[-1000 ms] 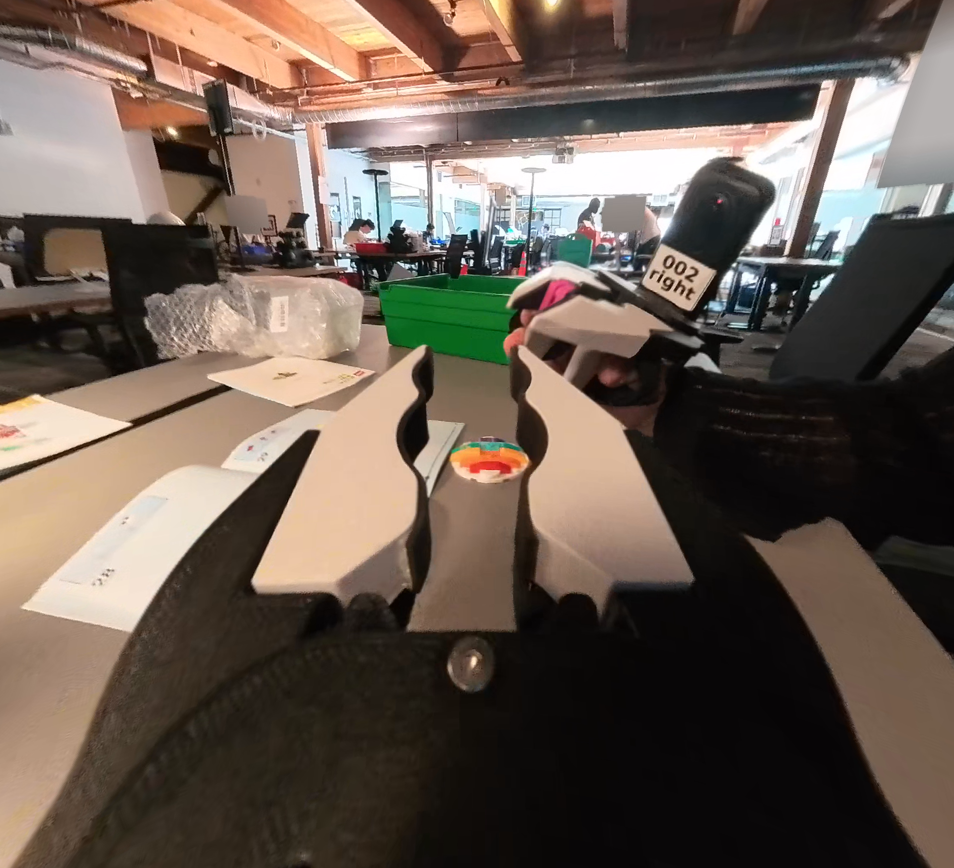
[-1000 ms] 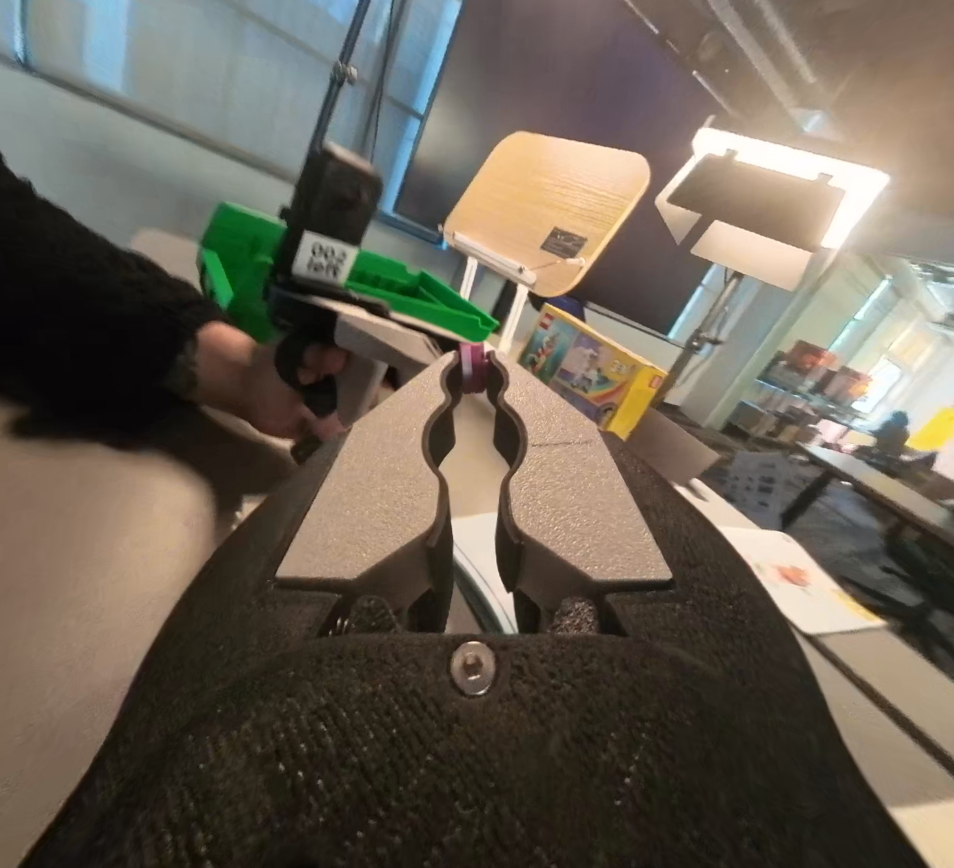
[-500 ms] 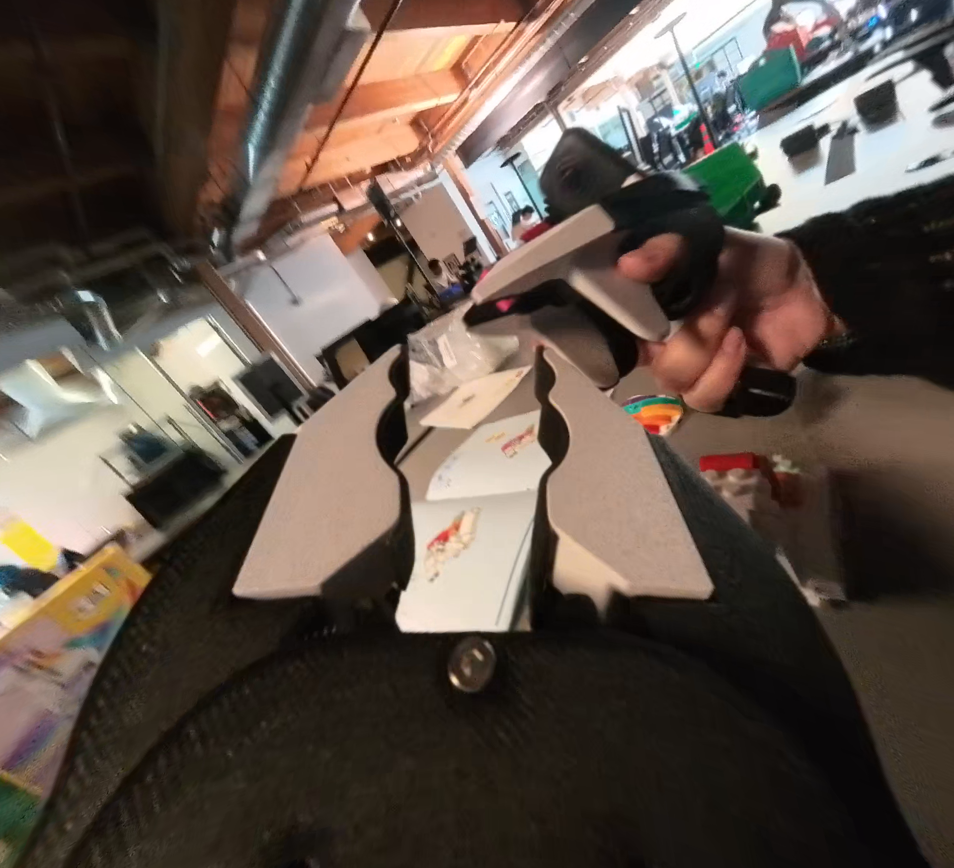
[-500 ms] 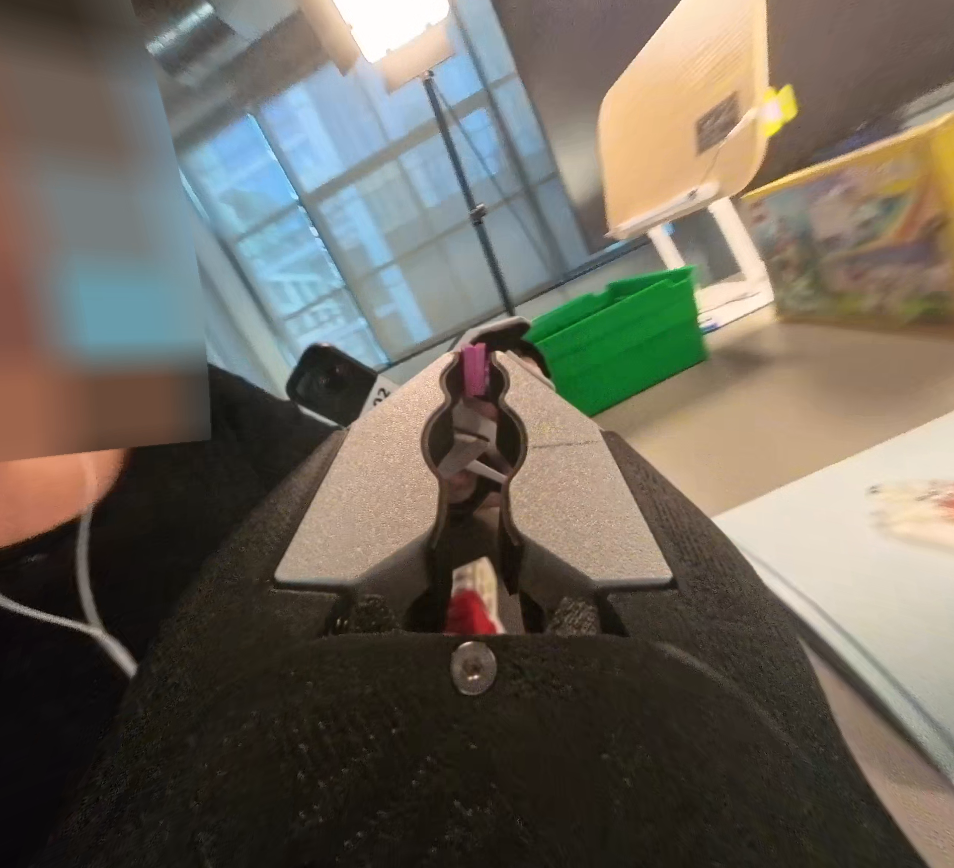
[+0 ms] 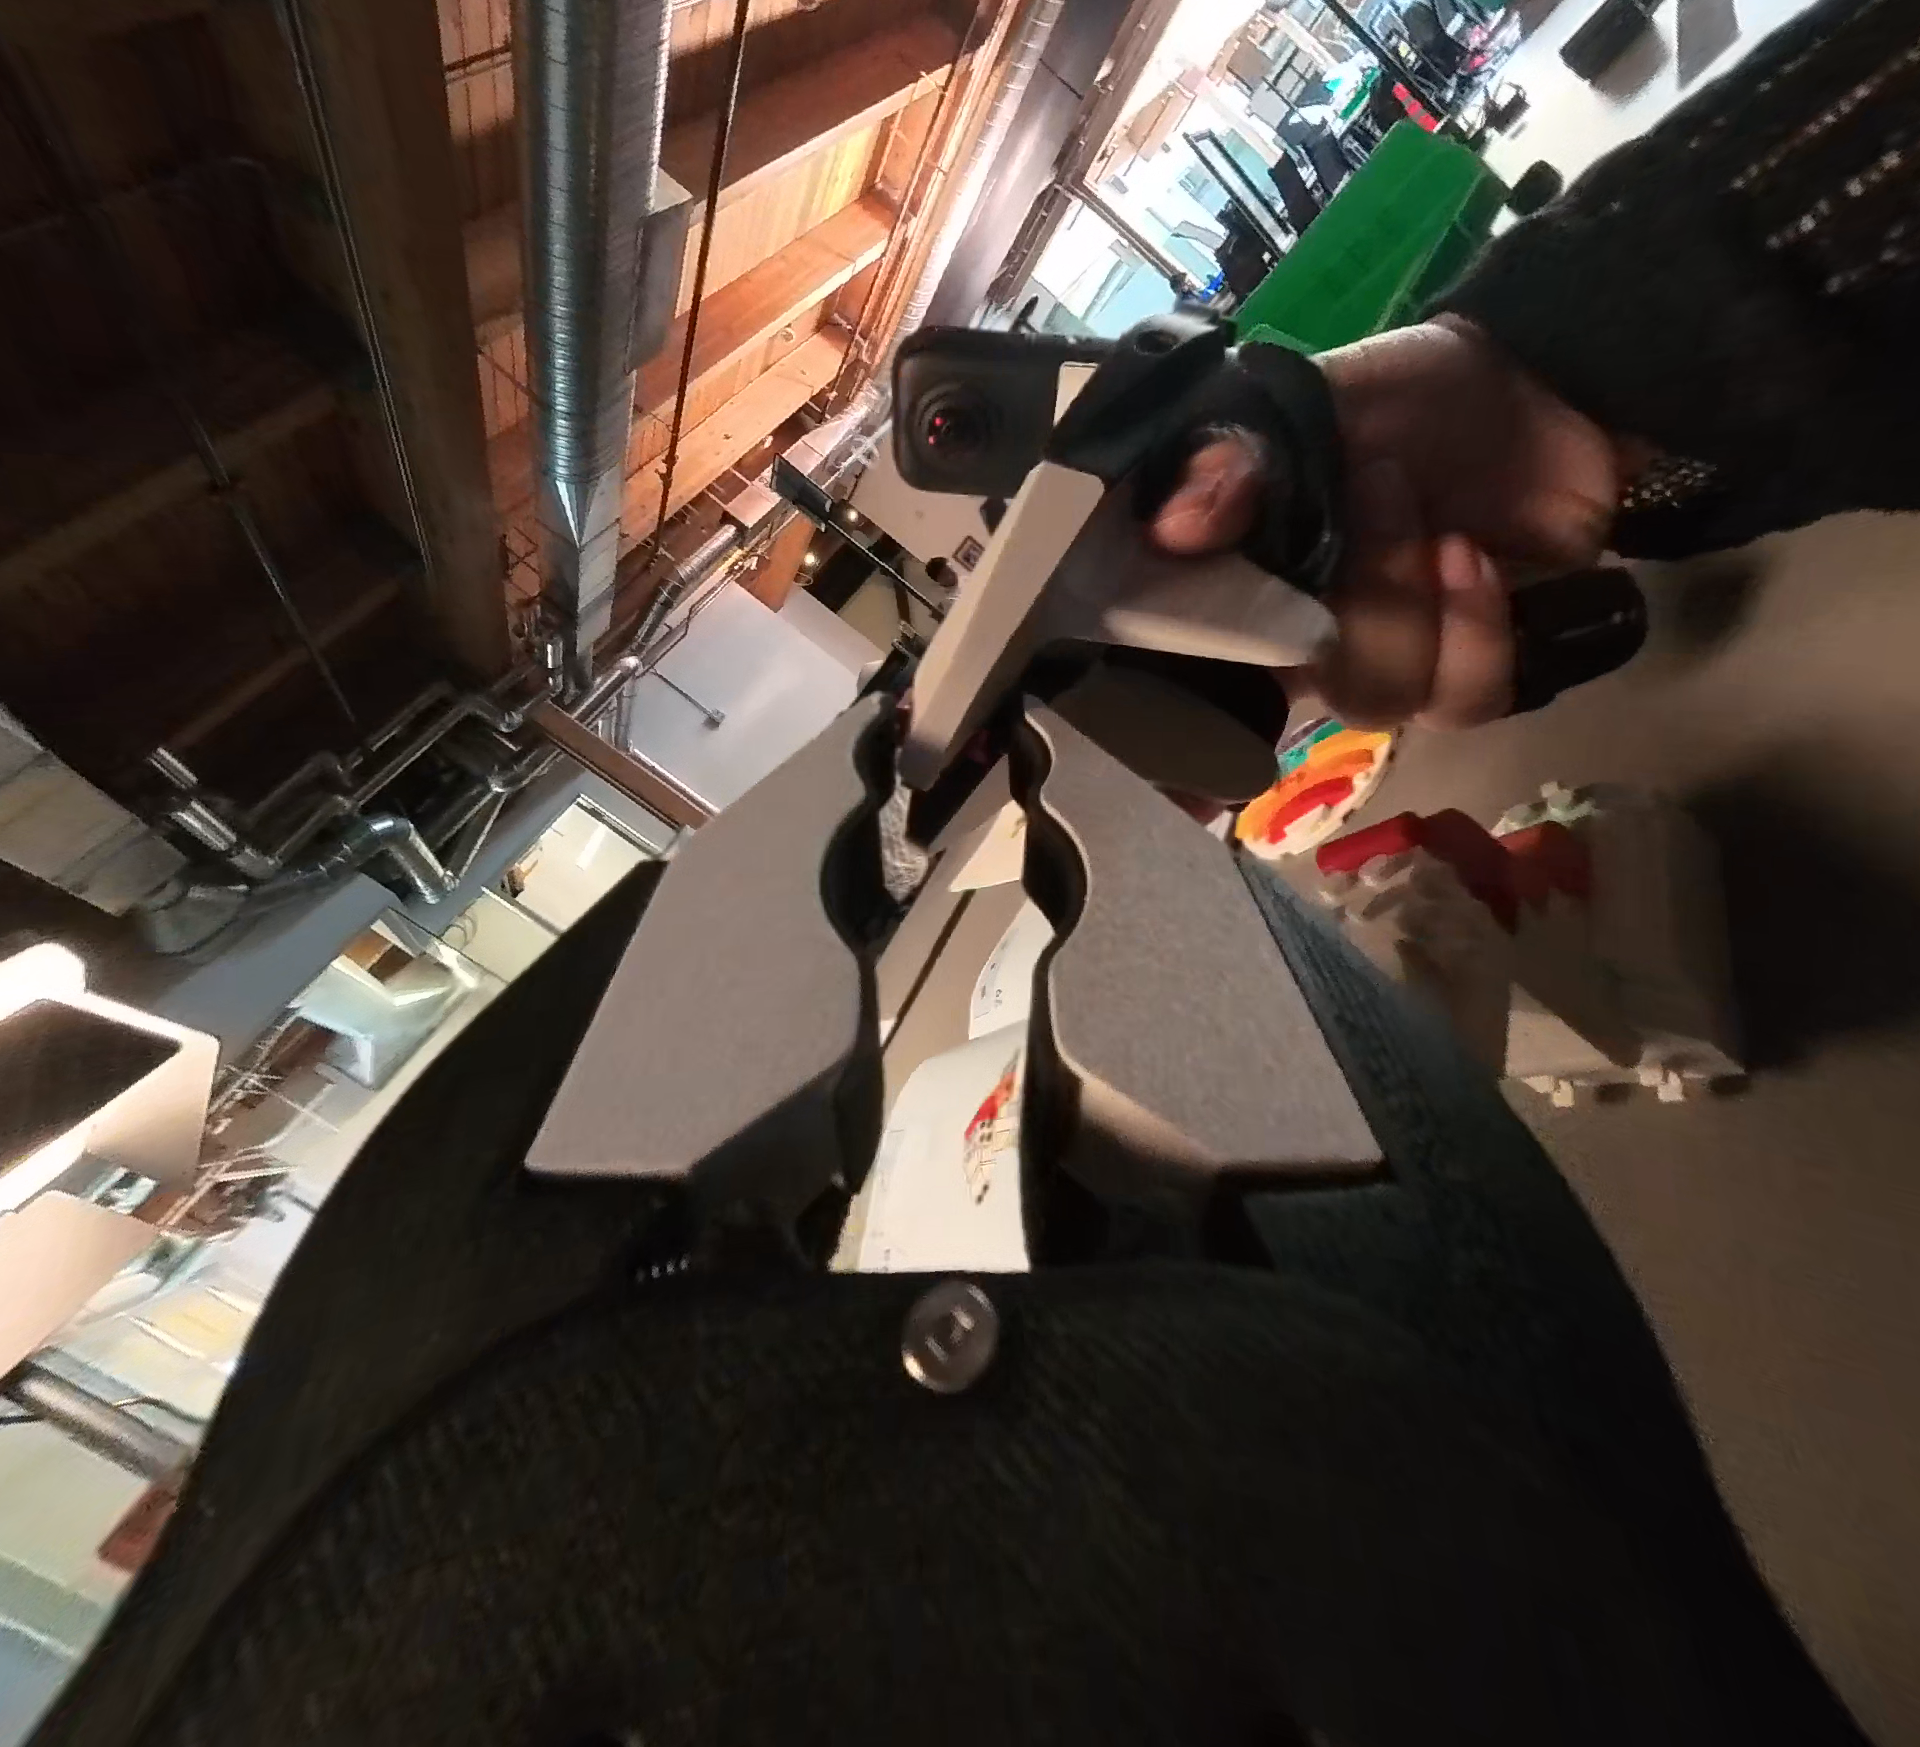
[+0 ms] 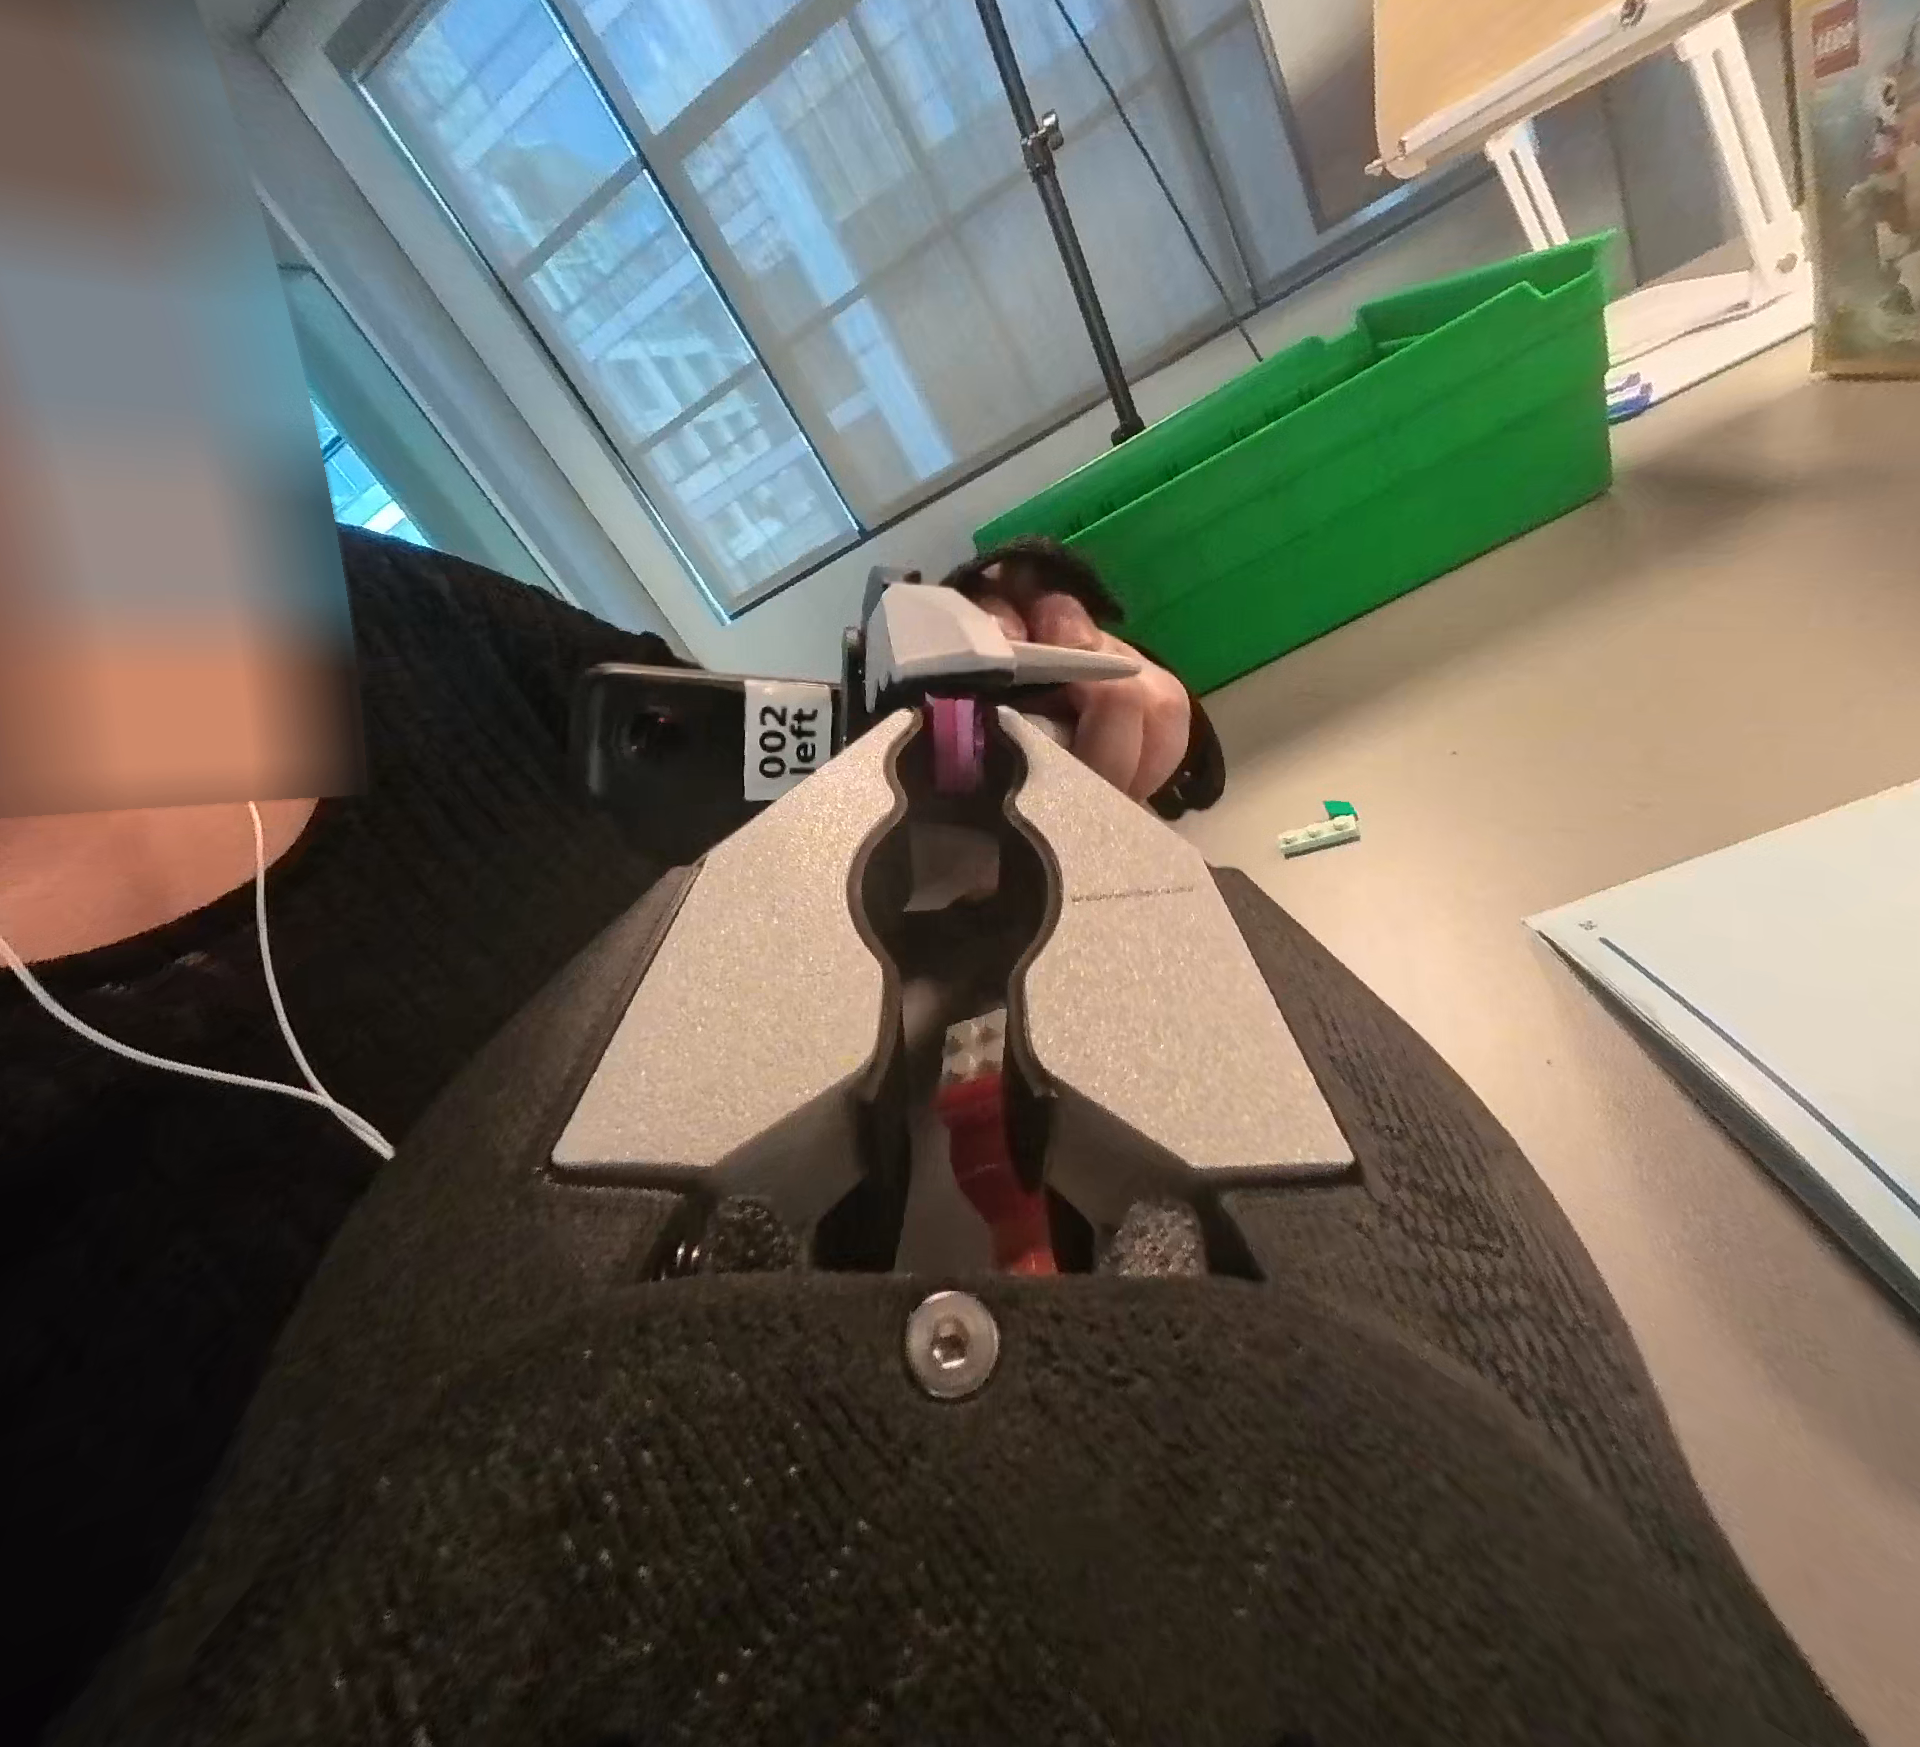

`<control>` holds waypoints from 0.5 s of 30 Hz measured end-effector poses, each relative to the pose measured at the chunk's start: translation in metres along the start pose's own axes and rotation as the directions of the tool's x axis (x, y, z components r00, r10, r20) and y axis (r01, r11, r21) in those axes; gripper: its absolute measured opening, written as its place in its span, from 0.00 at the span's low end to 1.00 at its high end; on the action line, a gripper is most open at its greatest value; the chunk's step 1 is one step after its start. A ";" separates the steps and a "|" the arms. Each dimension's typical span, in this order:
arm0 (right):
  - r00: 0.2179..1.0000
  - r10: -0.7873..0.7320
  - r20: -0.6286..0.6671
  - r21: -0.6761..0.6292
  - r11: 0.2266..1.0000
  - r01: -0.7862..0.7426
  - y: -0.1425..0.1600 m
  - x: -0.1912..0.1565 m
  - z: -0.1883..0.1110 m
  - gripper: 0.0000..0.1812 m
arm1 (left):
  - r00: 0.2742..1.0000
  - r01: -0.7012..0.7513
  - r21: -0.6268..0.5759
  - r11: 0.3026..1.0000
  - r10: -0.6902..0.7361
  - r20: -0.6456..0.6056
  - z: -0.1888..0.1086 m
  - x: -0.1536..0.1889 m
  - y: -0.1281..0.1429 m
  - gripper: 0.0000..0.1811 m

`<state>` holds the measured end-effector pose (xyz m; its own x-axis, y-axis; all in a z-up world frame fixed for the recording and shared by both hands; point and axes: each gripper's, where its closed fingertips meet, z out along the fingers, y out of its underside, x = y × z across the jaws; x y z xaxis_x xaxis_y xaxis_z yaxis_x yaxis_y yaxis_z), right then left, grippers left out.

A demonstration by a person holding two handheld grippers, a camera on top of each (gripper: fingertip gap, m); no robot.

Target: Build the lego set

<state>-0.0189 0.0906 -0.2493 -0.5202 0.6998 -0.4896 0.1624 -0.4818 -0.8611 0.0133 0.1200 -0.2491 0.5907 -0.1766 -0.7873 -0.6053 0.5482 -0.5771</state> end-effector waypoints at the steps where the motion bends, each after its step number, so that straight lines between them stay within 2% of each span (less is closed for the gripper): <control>1: 1.000 -0.005 -0.003 -0.002 1.000 0.005 0.000 0.000 0.000 0.04 | 1.000 -0.014 -0.005 1.000 0.014 0.001 0.000 0.000 0.000 0.11; 6: 0.998 -0.030 -0.057 -0.018 0.999 0.029 0.000 0.006 -0.002 0.06 | 0.999 -0.047 -0.035 0.998 0.047 -0.010 0.001 0.001 0.003 0.09; 9: 0.997 -0.019 -0.072 -0.012 1.000 0.019 -0.002 0.010 -0.009 0.10 | 0.999 -0.038 -0.029 0.999 0.037 -0.016 0.000 0.000 0.004 0.09; 15: 1.000 -0.009 -0.028 -0.032 0.999 0.008 -0.002 0.002 -0.017 0.06 | 0.997 -0.010 -0.015 1.000 0.008 -0.082 0.000 0.009 0.004 0.09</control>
<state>-0.0062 0.1022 -0.2508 -0.4982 0.7186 -0.4851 0.1847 -0.4587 -0.8692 0.0158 0.1203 -0.2584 0.5397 -0.2388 -0.8073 -0.6187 0.5378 -0.5727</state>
